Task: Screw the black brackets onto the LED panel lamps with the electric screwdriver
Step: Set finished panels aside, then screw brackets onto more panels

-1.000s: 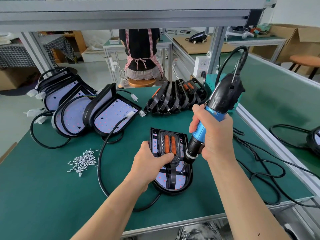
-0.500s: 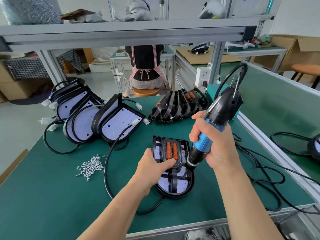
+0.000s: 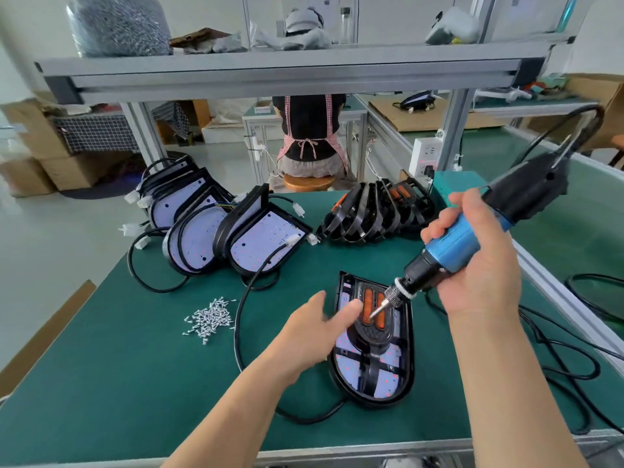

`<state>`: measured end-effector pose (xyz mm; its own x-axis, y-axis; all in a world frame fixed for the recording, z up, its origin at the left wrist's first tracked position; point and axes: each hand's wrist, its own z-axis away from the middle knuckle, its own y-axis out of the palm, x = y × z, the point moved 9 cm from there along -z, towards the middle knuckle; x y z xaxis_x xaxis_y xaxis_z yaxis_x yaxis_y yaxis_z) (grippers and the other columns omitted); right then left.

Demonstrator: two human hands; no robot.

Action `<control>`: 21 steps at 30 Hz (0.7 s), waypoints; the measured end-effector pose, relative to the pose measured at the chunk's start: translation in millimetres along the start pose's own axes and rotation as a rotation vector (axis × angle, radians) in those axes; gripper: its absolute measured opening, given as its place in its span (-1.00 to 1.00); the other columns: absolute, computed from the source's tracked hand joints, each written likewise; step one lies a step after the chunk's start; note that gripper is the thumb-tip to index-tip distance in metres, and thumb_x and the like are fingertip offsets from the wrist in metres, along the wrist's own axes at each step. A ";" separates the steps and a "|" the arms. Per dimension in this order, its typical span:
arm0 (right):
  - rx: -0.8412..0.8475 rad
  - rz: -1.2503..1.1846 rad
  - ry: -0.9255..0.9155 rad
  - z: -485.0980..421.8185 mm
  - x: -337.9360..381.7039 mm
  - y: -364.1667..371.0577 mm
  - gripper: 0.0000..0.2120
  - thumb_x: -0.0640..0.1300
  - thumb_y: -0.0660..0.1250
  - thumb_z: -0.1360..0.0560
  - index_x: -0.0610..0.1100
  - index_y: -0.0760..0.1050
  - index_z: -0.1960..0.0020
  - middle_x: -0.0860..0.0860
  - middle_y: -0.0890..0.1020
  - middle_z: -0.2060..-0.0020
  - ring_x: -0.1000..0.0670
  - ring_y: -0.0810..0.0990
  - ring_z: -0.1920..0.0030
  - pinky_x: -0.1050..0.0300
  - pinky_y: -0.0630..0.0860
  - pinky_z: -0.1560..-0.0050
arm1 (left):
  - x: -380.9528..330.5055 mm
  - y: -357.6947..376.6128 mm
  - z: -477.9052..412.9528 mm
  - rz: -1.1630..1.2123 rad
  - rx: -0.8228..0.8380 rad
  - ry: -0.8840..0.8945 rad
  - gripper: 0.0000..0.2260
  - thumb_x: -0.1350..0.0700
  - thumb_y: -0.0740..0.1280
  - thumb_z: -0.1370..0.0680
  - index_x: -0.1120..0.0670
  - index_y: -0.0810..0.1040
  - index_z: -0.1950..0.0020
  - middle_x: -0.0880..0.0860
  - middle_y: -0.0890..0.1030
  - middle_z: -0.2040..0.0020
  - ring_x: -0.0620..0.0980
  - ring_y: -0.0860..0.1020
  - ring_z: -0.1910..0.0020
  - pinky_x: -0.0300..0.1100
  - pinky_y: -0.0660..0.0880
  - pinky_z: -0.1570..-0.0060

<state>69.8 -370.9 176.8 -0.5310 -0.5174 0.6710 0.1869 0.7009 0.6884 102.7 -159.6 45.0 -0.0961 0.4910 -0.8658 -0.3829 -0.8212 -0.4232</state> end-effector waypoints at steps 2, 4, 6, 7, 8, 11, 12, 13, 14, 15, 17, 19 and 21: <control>-0.048 -0.059 -0.009 2.5 -4.3 -6.4 -0.67 -0.09 0.49 -0.45 -0.19 0.41 -0.05 0.01 0.50 0.32 0.04 0.49 0.36 0.18 0.48 0.21 | 0.4 -50.4 0.1 0.006 -0.240 0.072 -0.70 -0.20 0.32 -0.53 -0.02 0.63 -0.08 -0.17 0.64 0.20 -0.06 0.58 0.18 -0.07 0.56 0.15; -0.079 -0.090 -0.022 4.9 -6.7 -10.5 -0.80 -0.15 0.43 -0.51 -0.17 0.42 0.00 0.01 0.49 0.31 0.05 0.48 0.35 0.18 0.49 0.20 | 7.7 -110.2 5.0 -0.087 -0.496 0.083 -0.88 0.04 0.37 -0.52 -0.01 0.65 0.19 -0.17 0.57 0.40 -0.06 0.48 0.35 -0.19 0.41 0.34; -0.107 -0.100 -0.026 7.3 -8.6 -12.4 -0.86 -0.19 0.41 -0.53 -0.14 0.43 0.04 0.02 0.49 0.33 0.06 0.48 0.37 0.18 0.48 0.23 | 22.0 -156.8 7.0 -0.228 -0.627 0.031 -0.86 0.16 0.39 -0.48 -0.02 0.64 0.25 -0.16 0.60 0.35 -0.04 0.53 0.29 -0.19 0.40 0.30; -0.120 -0.098 -0.024 8.3 -10.0 -12.9 -0.86 -0.20 0.40 -0.54 -0.14 0.43 0.06 0.02 0.49 0.34 0.06 0.48 0.38 0.18 0.49 0.24 | 29.5 -171.0 3.6 -0.298 -0.630 -0.011 -0.85 0.19 0.39 -0.48 -0.02 0.63 0.25 -0.15 0.62 0.31 -0.02 0.55 0.27 -0.19 0.42 0.29; -0.131 -0.093 -0.019 9.3 -12.2 -12.6 -0.86 -0.20 0.40 -0.55 -0.14 0.43 0.07 0.02 0.49 0.35 0.06 0.48 0.39 0.18 0.49 0.25 | 37.9 -178.2 -2.4 -0.361 -0.600 -0.056 -0.85 0.21 0.39 -0.47 -0.02 0.63 0.24 -0.12 0.63 0.28 -0.01 0.56 0.26 -0.18 0.43 0.29; -0.154 -0.082 0.002 13.6 -19.7 -10.1 -0.86 -0.23 0.39 -0.56 -0.13 0.43 0.11 0.01 0.49 0.36 0.06 0.47 0.41 0.18 0.50 0.27 | 56.0 -178.7 -22.9 -0.467 -0.500 -0.130 -0.88 0.20 0.44 -0.45 -0.03 0.63 0.20 -0.05 0.65 0.18 -0.03 0.56 0.25 -0.17 0.42 0.26; -0.156 -0.080 0.009 14.8 -22.0 -9.2 -0.85 -0.23 0.39 -0.56 -0.13 0.43 0.11 0.01 0.49 0.36 0.05 0.47 0.42 0.18 0.50 0.28 | 58.2 -177.0 -27.7 -0.484 -0.491 -0.128 -0.86 0.19 0.46 -0.44 -0.05 0.62 0.21 -0.04 0.65 0.16 -0.01 0.57 0.21 -0.17 0.44 0.23; -0.155 -0.076 0.015 16.0 -23.6 -8.3 -0.85 -0.23 0.39 -0.56 -0.13 0.43 0.11 0.01 0.49 0.36 0.05 0.48 0.42 0.18 0.50 0.29 | 59.2 -175.5 -32.1 -0.508 -0.489 -0.121 -0.85 0.19 0.47 -0.44 -0.06 0.60 0.22 -0.04 0.64 0.15 0.02 0.57 0.17 -0.16 0.46 0.20; -0.151 -0.073 0.019 17.1 -24.5 -7.2 -0.85 -0.23 0.40 -0.56 -0.13 0.43 0.11 0.00 0.49 0.36 0.05 0.48 0.41 0.17 0.51 0.28 | 58.9 -174.9 -35.2 -0.536 -0.493 -0.114 -0.85 0.18 0.47 -0.44 -0.06 0.58 0.22 -0.03 0.64 0.15 0.04 0.58 0.14 -0.15 0.47 0.18; -0.148 -0.068 0.021 18.3 -24.8 -6.5 -0.85 -0.22 0.40 -0.55 -0.13 0.43 0.11 0.00 0.49 0.36 0.05 0.48 0.41 0.17 0.51 0.28 | 57.7 -174.7 -37.2 -0.567 -0.496 -0.104 -0.85 0.18 0.46 -0.44 -0.06 0.58 0.23 -0.03 0.64 0.15 0.06 0.58 0.12 -0.13 0.48 0.17; -0.149 -0.056 0.020 19.9 -23.8 -6.1 -0.85 -0.22 0.41 -0.55 -0.13 0.43 0.11 0.00 0.48 0.36 0.05 0.48 0.41 0.17 0.51 0.28 | 54.2 -174.0 -40.2 -0.644 -0.483 -0.079 -0.85 0.19 0.42 -0.46 -0.05 0.58 0.23 -0.02 0.64 0.13 0.08 0.57 0.08 -0.09 0.51 0.13; -0.159 -0.050 0.016 21.0 -22.2 -6.3 -0.85 -0.22 0.40 -0.55 -0.13 0.44 0.12 0.00 0.48 0.36 0.05 0.48 0.42 0.17 0.51 0.29 | 48.5 -172.5 -39.7 -0.729 -0.461 -0.055 -0.88 0.21 0.39 -0.49 -0.01 0.61 0.19 0.02 0.62 0.07 0.11 0.56 0.02 -0.04 0.52 0.07; -0.178 -0.050 0.008 22.2 -20.9 -7.3 -0.86 -0.23 0.39 -0.56 -0.13 0.44 0.11 0.00 0.48 0.36 0.05 0.48 0.41 0.18 0.50 0.28 | 38.7 -174.1 -32.1 -0.684 -0.510 0.001 -0.89 0.24 0.36 -0.50 0.06 0.62 0.16 0.05 0.63 0.11 0.15 0.56 0.03 -0.04 0.50 0.09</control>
<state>61.2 -354.3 151.6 -0.5365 -0.5542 0.6364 0.3040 0.5765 0.7584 195.2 -7.0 76.6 0.0066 0.9267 -0.3757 0.1042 -0.3743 -0.9214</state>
